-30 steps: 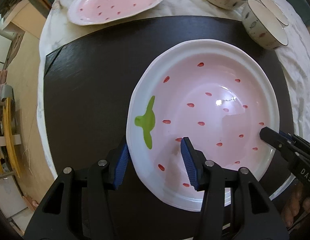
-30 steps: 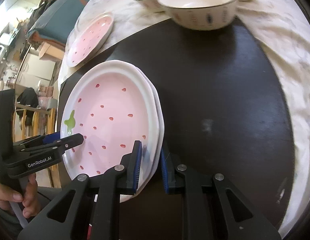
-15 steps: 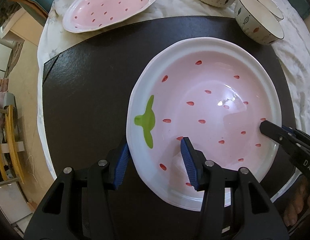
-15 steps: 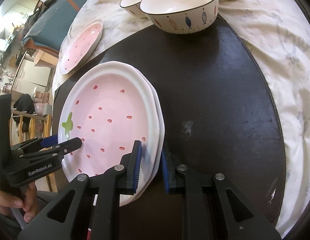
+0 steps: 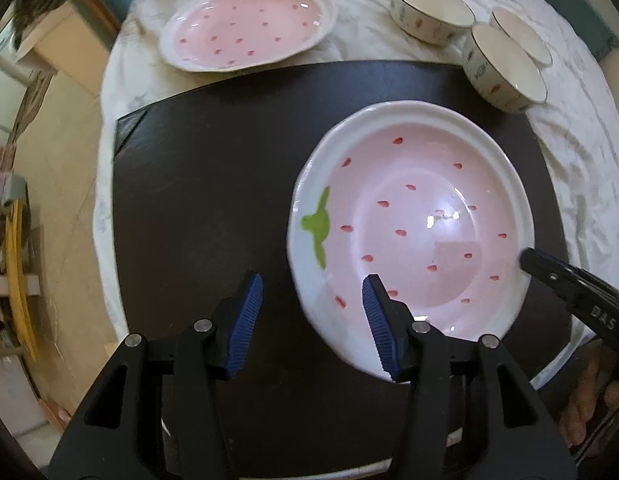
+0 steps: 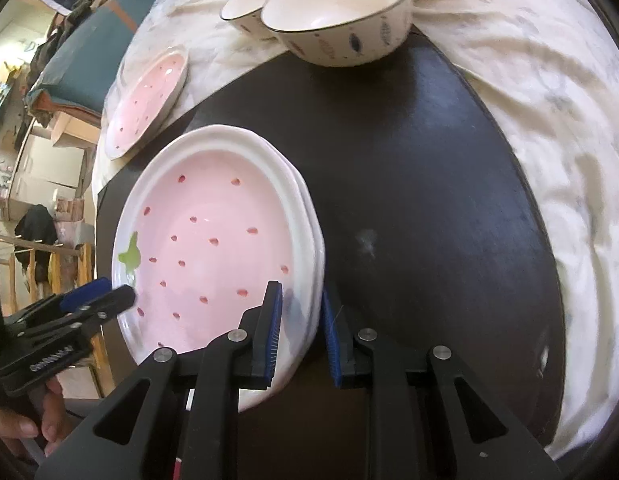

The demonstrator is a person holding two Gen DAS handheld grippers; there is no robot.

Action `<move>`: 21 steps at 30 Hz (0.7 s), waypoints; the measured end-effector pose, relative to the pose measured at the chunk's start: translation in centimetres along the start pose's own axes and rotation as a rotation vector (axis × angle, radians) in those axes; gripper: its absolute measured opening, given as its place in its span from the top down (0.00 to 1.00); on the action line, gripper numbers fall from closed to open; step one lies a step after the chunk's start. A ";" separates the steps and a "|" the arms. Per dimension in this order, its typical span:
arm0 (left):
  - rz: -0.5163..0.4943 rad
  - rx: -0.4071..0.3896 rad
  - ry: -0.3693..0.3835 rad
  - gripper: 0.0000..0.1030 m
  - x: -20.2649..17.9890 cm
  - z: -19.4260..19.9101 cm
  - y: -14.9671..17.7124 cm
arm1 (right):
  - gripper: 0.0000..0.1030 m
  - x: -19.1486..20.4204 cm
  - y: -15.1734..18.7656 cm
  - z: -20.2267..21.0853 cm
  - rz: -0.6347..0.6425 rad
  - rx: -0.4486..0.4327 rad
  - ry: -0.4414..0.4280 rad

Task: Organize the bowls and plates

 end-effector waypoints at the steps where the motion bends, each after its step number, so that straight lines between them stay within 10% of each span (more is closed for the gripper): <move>1: 0.020 -0.012 0.009 0.53 0.3 0.7 -0.1 | 0.78 0.0 0.1 0.6 0.000 -0.008 0.007; 9: 0.095 -0.219 0.095 0.20 0.7 6.7 -2.1 | 0.77 4.0 -1.0 8.7 0.049 -0.128 0.057; 17: 0.168 -0.332 0.060 0.20 4.3 8.4 -3.2 | 0.77 8.9 -1.5 12.7 0.178 -0.198 -0.006; 21: 0.220 -0.386 0.010 0.20 6.1 10.0 -2.3 | 0.48 9.6 -1.0 13.2 0.237 -0.205 -0.024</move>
Point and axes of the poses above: each gripper's, at about its wrist camera, not at the fingertips, and z roughly against the way its jaws point, x to its left, y to its underside, the point moved 9 cm from there along -z, roughly the way its jaws point, and after that the axes turned 3 degrees about z, right-handed, at the moved point
